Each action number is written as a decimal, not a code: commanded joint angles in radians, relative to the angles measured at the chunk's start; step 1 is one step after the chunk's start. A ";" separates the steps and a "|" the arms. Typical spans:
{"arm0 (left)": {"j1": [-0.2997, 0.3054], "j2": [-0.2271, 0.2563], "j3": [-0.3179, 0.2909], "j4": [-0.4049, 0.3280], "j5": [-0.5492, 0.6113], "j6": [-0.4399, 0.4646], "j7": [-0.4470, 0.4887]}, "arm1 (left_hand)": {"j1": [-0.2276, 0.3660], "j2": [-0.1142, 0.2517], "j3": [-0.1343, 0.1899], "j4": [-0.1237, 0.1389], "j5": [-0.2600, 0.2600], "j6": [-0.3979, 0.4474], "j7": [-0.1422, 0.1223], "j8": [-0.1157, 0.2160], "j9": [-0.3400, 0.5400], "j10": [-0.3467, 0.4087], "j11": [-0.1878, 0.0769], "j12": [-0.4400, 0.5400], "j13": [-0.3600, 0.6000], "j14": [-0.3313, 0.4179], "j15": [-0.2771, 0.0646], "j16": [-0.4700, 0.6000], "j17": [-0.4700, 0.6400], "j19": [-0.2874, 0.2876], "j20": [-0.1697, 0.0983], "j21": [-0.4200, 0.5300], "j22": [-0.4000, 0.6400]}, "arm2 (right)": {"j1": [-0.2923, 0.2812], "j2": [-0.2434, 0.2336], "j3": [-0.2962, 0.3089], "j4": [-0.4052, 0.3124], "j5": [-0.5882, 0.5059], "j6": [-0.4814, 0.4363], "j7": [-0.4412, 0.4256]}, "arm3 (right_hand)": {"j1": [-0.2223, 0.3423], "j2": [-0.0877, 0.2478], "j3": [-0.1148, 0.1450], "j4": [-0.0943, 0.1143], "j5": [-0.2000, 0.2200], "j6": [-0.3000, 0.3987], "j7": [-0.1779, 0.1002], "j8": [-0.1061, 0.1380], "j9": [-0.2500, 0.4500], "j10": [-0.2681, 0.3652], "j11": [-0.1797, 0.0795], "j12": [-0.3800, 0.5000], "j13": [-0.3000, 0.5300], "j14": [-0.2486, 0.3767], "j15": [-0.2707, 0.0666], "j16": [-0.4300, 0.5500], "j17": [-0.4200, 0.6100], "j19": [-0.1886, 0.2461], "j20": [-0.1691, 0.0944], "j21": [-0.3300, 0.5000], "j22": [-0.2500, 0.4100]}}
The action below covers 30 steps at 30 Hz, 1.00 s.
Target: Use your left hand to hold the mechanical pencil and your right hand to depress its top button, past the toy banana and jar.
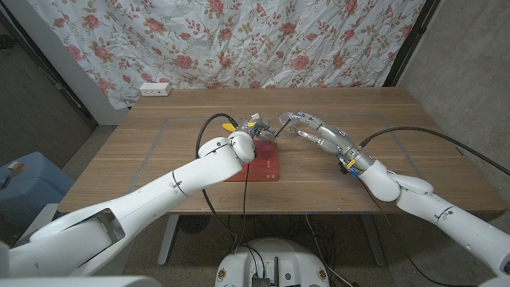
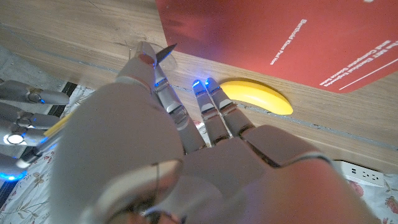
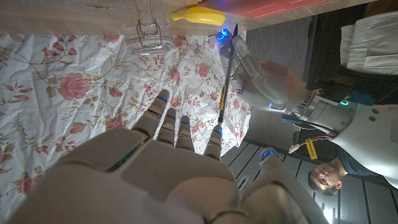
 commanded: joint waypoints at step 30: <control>-0.015 0.001 0.007 0.008 -0.011 0.005 -0.010 | 0.007 0.009 -0.002 0.000 0.008 0.006 0.011 -0.003 0.000 0.011 -0.005 0.007 0.004 0.013 -0.170 0.001 0.004 0.001 -0.073 0.000 0.004 | 0.001 -0.023 -0.007 -0.001 0.001 -0.025 0.015 | -0.002 0.038 -0.003 0.016 0.008 0.052 0.000 0.021 0.007 0.002 -0.003 0.008 0.002 0.002 0.005 0.005 0.004 0.000 -0.005 -0.001 0.000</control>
